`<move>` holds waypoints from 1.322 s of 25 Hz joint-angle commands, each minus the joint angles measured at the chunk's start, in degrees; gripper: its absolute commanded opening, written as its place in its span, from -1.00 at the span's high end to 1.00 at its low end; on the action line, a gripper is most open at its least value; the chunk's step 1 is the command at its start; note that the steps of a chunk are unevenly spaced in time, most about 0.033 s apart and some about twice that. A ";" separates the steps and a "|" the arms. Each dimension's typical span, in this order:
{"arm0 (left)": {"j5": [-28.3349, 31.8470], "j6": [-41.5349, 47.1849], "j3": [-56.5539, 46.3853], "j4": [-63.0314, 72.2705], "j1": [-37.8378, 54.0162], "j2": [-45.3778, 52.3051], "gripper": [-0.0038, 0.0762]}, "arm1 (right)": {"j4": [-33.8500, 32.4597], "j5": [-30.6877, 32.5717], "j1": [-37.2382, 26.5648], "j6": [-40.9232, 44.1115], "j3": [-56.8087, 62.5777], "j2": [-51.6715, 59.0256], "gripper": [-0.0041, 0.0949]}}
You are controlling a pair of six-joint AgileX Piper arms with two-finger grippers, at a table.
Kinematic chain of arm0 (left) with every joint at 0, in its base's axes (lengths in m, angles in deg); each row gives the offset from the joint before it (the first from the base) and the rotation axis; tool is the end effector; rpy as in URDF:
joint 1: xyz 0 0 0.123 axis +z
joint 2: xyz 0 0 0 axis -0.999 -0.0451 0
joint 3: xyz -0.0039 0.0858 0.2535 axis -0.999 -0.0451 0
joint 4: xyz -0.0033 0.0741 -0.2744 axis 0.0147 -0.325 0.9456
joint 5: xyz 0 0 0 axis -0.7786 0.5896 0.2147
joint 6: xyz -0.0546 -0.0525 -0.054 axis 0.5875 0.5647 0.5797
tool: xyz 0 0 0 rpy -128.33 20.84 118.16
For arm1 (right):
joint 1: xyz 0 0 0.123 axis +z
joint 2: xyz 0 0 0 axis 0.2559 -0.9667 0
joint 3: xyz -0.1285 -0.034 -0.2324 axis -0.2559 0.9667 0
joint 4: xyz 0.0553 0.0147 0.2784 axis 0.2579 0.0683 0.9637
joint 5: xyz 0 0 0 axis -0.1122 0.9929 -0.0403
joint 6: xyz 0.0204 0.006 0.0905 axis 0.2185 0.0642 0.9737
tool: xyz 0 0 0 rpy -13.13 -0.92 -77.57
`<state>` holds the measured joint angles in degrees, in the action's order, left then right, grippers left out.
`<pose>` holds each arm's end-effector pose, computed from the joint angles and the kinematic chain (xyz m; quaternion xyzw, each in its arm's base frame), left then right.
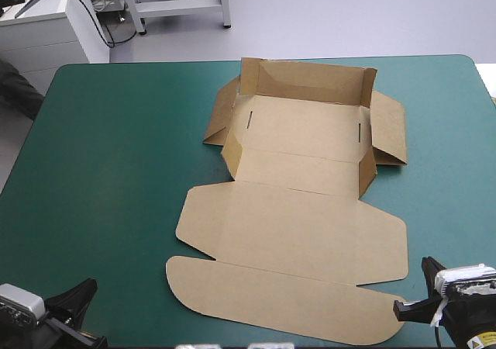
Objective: Fold the box
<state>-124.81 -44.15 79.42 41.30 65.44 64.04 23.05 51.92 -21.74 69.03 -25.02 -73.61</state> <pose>0.0404 -0.0162 0.2977 0.1248 0.8208 -0.1285 0.5424 0.0720 0.0091 0.2908 -0.0416 0.8295 0.0193 0.5566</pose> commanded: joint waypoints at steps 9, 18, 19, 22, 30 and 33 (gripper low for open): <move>4.18 0.07 1.33 0.82 -0.29 -0.02 0.92 | 0.83 -4.45 0.23 -0.45 -1.42 -0.92 0.94; 4.18 0.07 1.33 0.82 -0.29 -0.02 0.92 | 4.87 -3.84 0.23 -6.89 -1.39 -0.92 0.61; 4.18 0.07 1.33 0.82 -0.29 -0.02 0.92 | 5.58 -3.71 0.23 -7.66 -1.39 -0.92 0.47; 4.18 0.07 1.33 0.82 -0.29 -0.02 0.92 | 6.21 -3.58 0.23 -8.40 -1.39 -0.92 0.03; 4.18 0.07 1.33 0.82 -0.29 -0.02 0.92 | 6.21 -3.68 0.23 -8.16 -1.30 -0.92 -0.23; 4.18 0.07 1.33 0.82 -0.29 -0.02 0.92 | 6.21 -3.46 0.23 -8.16 -1.30 -0.92 -0.23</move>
<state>-124.74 -44.15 79.42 41.30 65.44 64.04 27.83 52.03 -21.74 61.23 -24.85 -73.61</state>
